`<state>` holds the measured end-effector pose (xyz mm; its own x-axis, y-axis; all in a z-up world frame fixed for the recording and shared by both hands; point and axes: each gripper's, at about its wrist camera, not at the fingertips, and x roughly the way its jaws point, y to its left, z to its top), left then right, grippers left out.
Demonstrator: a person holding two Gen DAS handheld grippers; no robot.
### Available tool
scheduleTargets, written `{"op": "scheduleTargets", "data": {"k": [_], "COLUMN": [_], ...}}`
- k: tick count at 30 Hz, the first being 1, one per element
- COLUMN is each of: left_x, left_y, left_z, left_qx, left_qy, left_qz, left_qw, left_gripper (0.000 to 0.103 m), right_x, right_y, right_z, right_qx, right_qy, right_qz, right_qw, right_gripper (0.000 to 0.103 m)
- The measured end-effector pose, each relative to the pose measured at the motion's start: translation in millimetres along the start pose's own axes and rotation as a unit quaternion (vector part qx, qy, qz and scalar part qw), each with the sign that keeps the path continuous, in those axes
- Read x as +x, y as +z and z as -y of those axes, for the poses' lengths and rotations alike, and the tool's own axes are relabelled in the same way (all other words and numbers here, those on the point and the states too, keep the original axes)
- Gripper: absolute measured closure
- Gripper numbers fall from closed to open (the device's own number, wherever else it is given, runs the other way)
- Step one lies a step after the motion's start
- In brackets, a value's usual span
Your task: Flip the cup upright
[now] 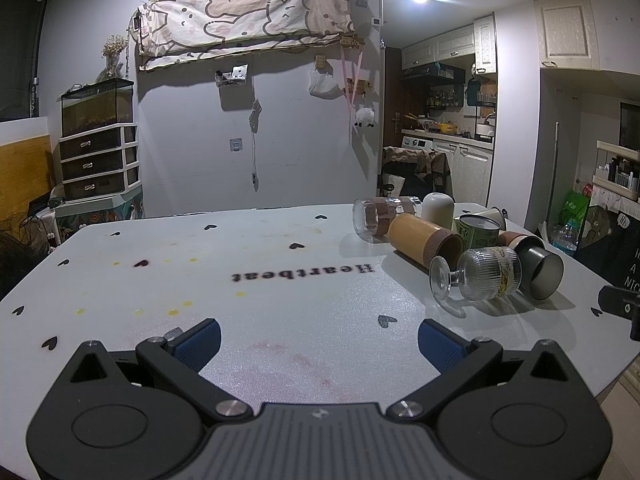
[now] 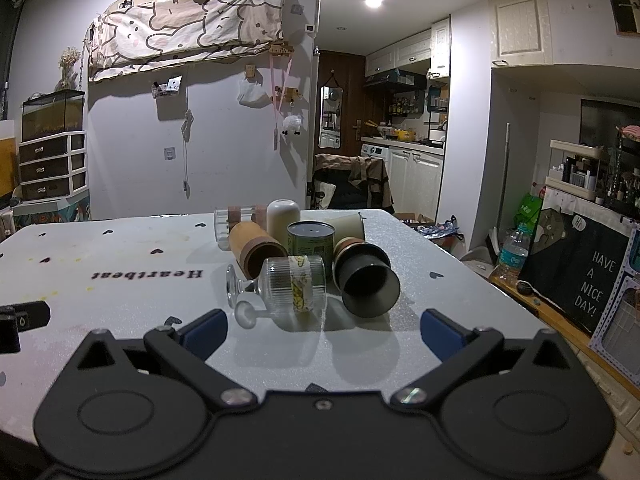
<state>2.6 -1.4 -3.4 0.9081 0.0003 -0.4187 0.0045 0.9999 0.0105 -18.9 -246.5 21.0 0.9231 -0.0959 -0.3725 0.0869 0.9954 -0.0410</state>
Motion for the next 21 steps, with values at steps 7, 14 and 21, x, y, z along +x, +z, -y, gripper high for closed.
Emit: {"op": "scheduleTargets", "data": {"k": [7, 14, 21], "left_x": [-0.5, -0.3, 2.2], "left_y": [0.2, 0.2, -4.4], "left_z": [-0.2, -0.3, 0.7], "left_qx": [0.000, 0.000, -0.001], "left_qy": [0.000, 0.000, 0.002], "left_qz": [0.000, 0.000, -0.002], "left_qw": [1.0000, 1.0000, 1.0000], "left_gripper": [0.000, 0.000, 0.000], "right_x": [-0.4, -0.5, 9.4], "right_y": [0.6, 1.1, 7.4], "right_z": [-0.1, 0.9, 0.3], "right_qx": [0.000, 0.000, 0.013], "right_qy": [0.000, 0.006, 0.030], "right_qz": [0.000, 0.003, 0.009], "right_qw": [1.000, 1.000, 0.999], "right_gripper": [0.000, 0.000, 0.000]}}
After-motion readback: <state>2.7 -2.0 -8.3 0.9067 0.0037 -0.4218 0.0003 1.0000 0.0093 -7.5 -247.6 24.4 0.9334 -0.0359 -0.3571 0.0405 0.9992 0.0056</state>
